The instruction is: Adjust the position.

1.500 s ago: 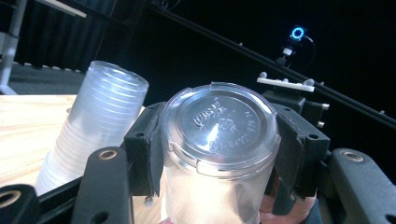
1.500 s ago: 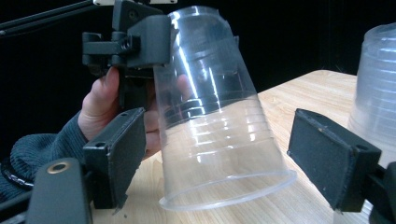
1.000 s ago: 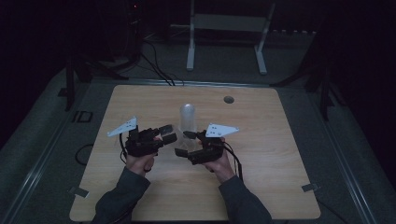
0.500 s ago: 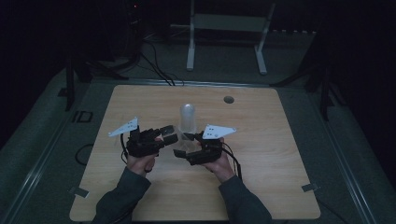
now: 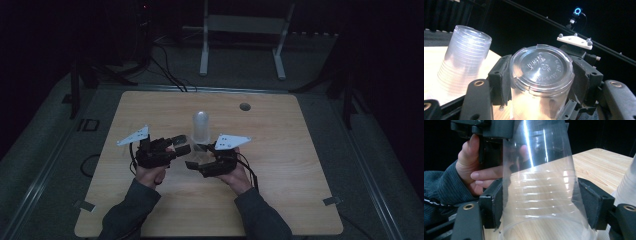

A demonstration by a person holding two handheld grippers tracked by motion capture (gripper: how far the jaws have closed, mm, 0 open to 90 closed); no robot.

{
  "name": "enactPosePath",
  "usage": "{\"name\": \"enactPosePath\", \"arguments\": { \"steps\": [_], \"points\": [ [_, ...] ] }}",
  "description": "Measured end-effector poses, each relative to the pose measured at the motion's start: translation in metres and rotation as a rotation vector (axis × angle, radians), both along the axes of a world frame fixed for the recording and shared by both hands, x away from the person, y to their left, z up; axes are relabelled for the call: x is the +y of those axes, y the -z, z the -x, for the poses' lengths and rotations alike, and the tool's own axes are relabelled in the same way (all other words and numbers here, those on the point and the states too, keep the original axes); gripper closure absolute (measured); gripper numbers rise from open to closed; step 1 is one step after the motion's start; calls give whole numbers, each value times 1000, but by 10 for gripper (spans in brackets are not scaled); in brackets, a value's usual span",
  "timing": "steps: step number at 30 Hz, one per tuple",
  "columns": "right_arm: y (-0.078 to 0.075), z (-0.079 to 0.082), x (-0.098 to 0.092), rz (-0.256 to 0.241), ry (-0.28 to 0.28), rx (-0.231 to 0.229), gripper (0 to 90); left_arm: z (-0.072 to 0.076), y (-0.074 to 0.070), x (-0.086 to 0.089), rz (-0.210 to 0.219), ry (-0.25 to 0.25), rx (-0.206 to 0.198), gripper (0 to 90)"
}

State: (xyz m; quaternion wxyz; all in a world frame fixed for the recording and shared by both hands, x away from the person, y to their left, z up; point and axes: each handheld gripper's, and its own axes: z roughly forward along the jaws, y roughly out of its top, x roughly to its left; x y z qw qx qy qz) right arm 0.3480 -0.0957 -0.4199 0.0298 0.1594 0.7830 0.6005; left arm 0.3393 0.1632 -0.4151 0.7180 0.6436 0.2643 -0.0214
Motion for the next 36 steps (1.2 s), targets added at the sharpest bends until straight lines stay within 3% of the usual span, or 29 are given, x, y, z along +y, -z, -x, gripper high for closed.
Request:
{"name": "enactPosePath", "arguments": {
  "steps": [4,8,19,27,36],
  "points": [
    [-1,1,-1,20,1,-11,288,0,-2,-1,-36,-11,-5,297],
    [-3,1,-3,47,4,-25,288,2,-5,-1,-84,-17,-23,277],
    [-9,0,-9,128,12,-60,288,4,-11,4,-165,-38,-58,262],
    [-12,-2,-11,199,18,-80,288,5,-13,5,-259,-58,-78,260],
    [-14,-6,-14,273,16,-94,289,7,-18,6,-307,-52,-100,252]
  ]
}}
